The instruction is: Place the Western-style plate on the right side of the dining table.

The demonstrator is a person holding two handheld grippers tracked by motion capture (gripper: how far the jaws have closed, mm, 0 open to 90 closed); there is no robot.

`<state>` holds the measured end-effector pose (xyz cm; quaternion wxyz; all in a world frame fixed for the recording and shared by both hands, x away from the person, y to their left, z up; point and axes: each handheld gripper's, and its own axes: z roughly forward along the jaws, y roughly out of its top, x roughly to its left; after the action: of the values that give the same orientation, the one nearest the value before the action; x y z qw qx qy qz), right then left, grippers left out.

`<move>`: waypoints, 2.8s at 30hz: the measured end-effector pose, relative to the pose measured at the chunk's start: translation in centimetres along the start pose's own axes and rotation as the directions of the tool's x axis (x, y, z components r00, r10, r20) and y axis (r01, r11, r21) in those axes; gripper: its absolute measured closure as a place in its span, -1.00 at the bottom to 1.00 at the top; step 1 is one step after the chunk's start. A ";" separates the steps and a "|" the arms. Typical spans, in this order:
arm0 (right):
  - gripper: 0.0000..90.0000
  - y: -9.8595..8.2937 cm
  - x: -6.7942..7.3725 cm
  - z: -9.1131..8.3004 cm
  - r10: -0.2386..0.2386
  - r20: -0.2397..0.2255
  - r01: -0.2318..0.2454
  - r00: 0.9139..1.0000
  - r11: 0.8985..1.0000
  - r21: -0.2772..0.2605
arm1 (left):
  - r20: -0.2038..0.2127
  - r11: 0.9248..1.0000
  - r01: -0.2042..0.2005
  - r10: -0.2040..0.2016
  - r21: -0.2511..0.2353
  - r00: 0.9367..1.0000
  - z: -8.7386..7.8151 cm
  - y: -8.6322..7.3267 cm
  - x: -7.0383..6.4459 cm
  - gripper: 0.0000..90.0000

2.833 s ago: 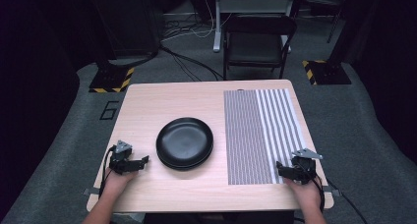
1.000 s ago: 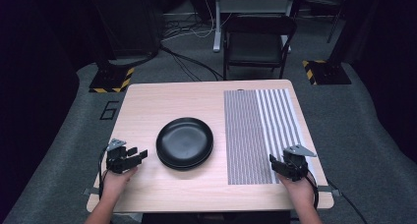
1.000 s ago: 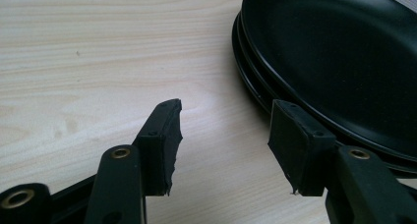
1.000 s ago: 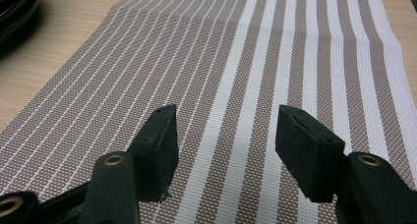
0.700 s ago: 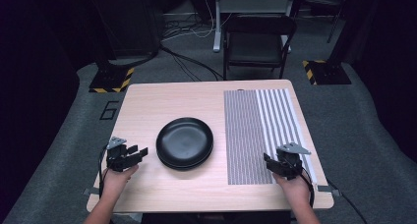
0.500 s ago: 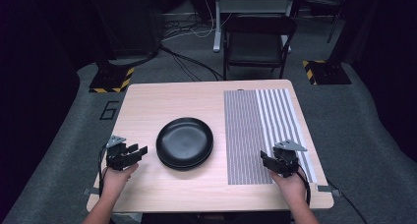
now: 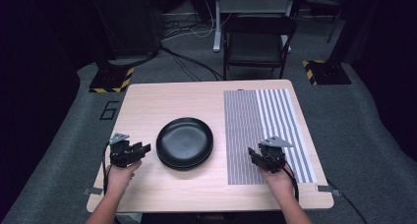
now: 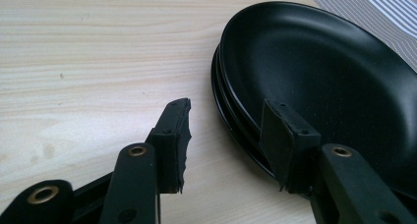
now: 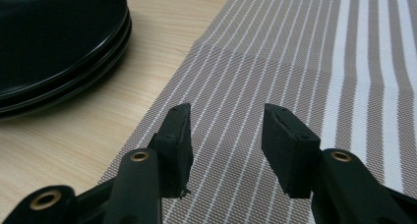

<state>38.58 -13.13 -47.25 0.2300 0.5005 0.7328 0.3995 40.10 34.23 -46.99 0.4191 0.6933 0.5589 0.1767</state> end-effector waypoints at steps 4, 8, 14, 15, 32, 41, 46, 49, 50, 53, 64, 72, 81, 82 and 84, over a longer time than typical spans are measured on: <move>0.18 0.2 0.7 0.5 -0.009 -0.012 0.009 1.000 1.000 -0.002 | 0.004 1.000 0.000 0.000 -0.009 1.000 0.3 0.2 -0.5 0.24; 0.19 0.4 1.1 0.9 0.029 -0.022 -0.029 0.999 1.000 0.010 | 0.009 1.000 0.000 0.000 -0.009 1.000 0.5 0.4 -0.8 0.27; 0.25 1.0 1.9 1.3 0.016 -0.034 -0.016 0.999 1.000 -0.009 | 0.009 1.000 0.020 -0.019 -0.007 1.000 1.2 0.7 -1.3 0.31; 0.25 1.1 2.1 1.4 0.017 -0.038 -0.018 0.999 1.000 -0.011 | 0.016 1.000 0.023 -0.023 -0.004 1.000 1.3 0.7 -1.3 0.32; 0.27 1.7 4.0 3.5 0.053 -0.088 -0.054 0.995 0.998 -0.013 | 0.047 0.989 0.150 -0.151 0.017 0.987 2.4 -0.3 -0.9 0.47; 0.30 2.1 4.7 4.5 0.117 -0.135 -0.118 0.984 0.993 0.001 | 0.063 0.984 0.170 -0.173 0.047 0.983 2.9 -0.6 -0.8 0.55; 0.34 2.4 5.0 5.2 0.185 -0.179 -0.184 0.966 0.983 0.022 | 0.096 0.980 0.189 -0.195 0.061 0.976 3.2 -0.7 -0.7 0.62; 0.38 2.6 5.2 5.6 0.192 -0.187 -0.189 0.963 0.981 0.034 | 0.091 0.976 0.206 -0.212 0.065 0.973 3.2 -0.7 -0.6 0.64; 0.38 2.6 5.4 5.7 0.192 -0.189 -0.188 0.963 0.981 0.036 | 0.094 0.974 0.218 -0.224 0.066 0.970 3.2 -0.7 -0.6 0.64; 0.39 2.9 5.8 6.0 0.201 -0.199 -0.197 0.959 0.980 0.041 | 0.102 0.968 0.241 -0.247 0.069 0.964 3.3 -0.7 -0.4 0.65; 0.39 3.6 6.6 7.7 0.299 -0.232 -0.289 0.925 0.954 0.076 | 0.114 0.963 0.264 -0.268 0.051 0.957 3.4 -1.0 -0.2 0.65; 0.51 3.8 6.6 8.7 0.377 -0.240 -0.358 0.894 0.926 0.122 | 0.115 0.964 0.261 -0.264 0.046 0.958 3.4 -1.1 -0.1 0.64; 0.57 3.8 7.2 9.5 0.415 -0.262 -0.383 0.871 0.909 0.167 | 0.118 0.964 0.262 -0.266 0.046 0.957 3.4 -1.1 -0.1 0.64; 0.57 3.8 7.3 9.6 0.423 -0.260 -0.390 0.868 0.905 0.170 | 0.121 0.963 0.264 -0.268 0.047 0.956 3.4 -1.1 -0.1 0.64; 0.57 3.8 7.3 9.7 0.436 -0.256 -0.401 0.863 0.899 0.176 | 0.122 0.963 0.265 -0.268 0.046 0.956 3.4 -1.1 -0.1 0.65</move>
<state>44.98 -2.34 -49.29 -0.0015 0.5964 0.6542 0.4652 41.83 32.89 -49.82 0.4635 0.6276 0.6221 0.0659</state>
